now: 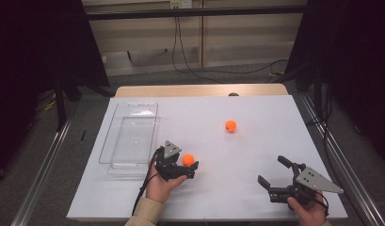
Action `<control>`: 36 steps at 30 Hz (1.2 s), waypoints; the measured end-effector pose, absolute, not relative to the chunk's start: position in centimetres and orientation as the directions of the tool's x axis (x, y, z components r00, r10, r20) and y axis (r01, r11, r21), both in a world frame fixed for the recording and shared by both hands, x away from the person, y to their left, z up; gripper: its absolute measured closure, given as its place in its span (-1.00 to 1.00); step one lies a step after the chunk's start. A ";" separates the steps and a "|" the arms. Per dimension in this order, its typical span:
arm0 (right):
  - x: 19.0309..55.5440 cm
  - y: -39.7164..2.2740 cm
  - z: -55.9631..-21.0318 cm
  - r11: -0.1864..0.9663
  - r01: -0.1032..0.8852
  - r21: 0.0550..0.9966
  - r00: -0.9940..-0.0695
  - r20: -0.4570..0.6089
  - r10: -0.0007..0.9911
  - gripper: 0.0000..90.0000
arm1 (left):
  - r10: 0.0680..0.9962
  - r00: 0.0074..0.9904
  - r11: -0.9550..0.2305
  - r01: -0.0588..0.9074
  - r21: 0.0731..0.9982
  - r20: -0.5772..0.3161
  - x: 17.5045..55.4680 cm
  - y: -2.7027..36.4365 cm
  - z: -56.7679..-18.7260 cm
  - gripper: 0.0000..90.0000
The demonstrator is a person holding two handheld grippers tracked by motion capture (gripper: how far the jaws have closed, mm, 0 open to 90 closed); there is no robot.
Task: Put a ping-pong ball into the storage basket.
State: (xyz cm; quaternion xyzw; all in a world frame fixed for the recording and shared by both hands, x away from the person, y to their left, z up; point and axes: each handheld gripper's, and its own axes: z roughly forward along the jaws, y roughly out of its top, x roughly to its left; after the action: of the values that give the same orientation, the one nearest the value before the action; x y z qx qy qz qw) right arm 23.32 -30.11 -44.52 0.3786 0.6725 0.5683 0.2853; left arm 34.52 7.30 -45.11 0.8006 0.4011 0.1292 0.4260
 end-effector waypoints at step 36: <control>23.3 -30.1 -44.5 0.065 0.185 0.981 -0.552 0.049 0.832 -0.97 | 0.751 0.649 -0.364 0.562 0.743 -0.122 35.1 6.5 -45.6 -0.70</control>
State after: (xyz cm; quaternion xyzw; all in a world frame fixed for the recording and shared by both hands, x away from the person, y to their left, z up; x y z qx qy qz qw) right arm 23.29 -30.11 -44.49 0.3782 0.6721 0.5696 0.2842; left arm 35.11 6.53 -45.59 0.8172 0.4015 0.1196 0.3958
